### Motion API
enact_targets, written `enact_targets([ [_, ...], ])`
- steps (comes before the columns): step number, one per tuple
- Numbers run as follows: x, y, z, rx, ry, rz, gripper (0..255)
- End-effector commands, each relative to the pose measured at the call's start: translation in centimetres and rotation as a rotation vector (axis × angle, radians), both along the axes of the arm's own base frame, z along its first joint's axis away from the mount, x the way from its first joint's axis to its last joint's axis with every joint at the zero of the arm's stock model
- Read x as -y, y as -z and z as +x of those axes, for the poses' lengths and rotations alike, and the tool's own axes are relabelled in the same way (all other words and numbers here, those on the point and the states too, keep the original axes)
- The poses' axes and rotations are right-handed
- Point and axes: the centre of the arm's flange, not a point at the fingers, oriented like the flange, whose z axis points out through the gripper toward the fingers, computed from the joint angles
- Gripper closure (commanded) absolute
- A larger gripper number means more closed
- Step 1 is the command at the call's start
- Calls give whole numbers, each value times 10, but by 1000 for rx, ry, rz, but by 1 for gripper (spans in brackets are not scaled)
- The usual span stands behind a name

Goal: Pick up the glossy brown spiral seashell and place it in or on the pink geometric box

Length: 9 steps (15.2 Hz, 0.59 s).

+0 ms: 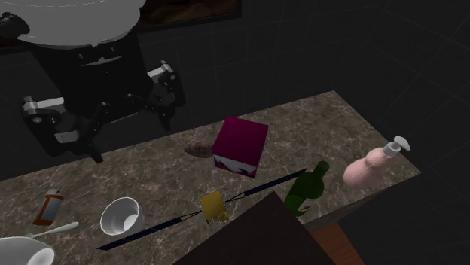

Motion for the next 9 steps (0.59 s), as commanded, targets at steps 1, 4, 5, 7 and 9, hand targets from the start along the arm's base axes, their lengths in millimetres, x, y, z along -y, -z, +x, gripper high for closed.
enact_targets([
  [1,0,0,0,0,0,0,0],
  [4,18,31,19,-8,-43,-1,0],
  [5,24,41,25,-11,-57,-1,0],
  [7,35,62,38,-16,-86,-1,0],
  [9,46,83,52,-22,-114,-1,0],
])
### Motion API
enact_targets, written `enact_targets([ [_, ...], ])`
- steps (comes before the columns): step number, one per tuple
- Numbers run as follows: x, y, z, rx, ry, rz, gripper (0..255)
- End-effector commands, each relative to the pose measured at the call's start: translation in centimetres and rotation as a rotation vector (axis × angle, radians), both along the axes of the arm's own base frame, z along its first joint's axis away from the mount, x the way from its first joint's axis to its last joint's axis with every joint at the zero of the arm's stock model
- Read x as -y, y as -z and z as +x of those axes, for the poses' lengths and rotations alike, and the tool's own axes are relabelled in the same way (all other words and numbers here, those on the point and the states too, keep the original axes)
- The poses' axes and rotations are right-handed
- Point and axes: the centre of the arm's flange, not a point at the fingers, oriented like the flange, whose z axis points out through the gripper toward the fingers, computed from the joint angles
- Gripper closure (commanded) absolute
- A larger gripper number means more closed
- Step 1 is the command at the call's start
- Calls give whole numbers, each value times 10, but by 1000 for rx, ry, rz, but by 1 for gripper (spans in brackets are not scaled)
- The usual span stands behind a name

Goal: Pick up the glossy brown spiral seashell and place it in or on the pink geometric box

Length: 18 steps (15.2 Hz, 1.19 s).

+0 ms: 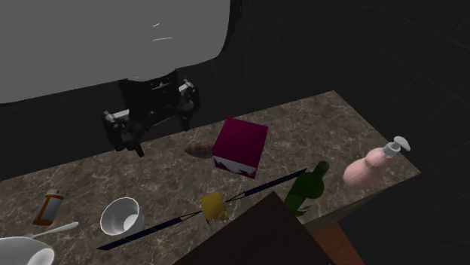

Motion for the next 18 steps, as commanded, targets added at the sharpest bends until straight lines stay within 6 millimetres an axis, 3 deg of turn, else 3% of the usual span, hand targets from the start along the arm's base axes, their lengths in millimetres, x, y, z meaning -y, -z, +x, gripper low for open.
enact_targets([
  [1,12,22,12,-4,-30,-1,0],
  [18,89,203,132,-50,-273,-4,0],
])
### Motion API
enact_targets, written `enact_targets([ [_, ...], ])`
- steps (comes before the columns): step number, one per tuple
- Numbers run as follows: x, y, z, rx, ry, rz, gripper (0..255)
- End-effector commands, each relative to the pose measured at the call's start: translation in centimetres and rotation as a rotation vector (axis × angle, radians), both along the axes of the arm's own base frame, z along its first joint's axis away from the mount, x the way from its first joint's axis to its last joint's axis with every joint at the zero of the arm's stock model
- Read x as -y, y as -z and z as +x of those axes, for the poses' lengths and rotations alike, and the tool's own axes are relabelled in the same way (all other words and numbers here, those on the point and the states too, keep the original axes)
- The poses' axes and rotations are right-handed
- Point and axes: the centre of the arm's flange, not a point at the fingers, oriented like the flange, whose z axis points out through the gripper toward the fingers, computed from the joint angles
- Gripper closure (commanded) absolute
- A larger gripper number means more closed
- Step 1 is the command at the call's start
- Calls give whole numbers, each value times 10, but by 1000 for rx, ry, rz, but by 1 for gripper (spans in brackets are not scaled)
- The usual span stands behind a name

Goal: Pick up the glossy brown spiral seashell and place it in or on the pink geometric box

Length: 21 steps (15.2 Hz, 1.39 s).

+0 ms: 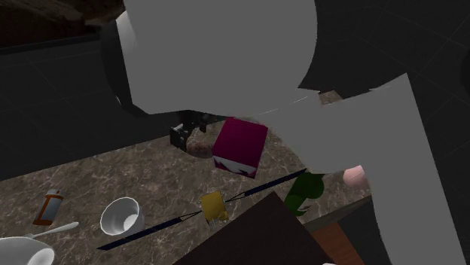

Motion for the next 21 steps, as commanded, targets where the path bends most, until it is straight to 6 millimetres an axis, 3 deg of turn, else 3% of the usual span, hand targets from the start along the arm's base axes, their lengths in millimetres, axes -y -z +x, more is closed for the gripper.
enact_targets([
  [1,6,21,13,-5,-31,-1,0],
  [19,53,219,147,-54,-288,-4,0],
  [21,54,231,152,-56,-297,-4,0],
])
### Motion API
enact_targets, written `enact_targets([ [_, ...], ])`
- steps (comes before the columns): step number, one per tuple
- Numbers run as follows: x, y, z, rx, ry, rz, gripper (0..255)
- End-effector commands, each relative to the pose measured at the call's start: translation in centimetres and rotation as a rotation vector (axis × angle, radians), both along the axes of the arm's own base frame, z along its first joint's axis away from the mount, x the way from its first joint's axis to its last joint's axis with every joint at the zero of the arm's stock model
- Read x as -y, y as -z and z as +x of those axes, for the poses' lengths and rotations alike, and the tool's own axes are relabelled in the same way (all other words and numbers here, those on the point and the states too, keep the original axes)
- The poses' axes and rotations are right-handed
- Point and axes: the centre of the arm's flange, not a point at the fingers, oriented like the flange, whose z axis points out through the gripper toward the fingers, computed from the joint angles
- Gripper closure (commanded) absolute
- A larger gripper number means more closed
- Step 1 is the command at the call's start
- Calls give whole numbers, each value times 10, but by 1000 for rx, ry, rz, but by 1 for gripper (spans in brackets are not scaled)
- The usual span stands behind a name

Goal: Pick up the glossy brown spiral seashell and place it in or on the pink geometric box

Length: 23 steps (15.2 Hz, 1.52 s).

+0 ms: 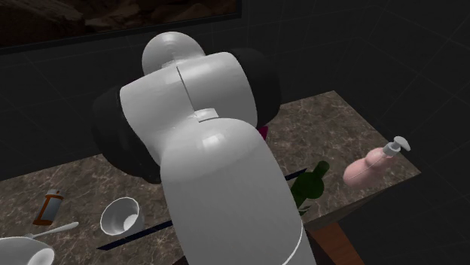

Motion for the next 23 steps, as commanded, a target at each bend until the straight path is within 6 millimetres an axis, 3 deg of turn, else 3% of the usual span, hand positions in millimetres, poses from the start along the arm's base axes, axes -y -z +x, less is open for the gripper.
enact_targets([
  [1,0,12,4,-1,-6,0,0],
  [7,-3,41,1,-1,-6,0,0],
  [14,-3,41,1,-1,-6,0,0],
  [15,-3,41,1,-1,-6,0,255],
  [23,-4,41,1,-1,-6,0,255],
])
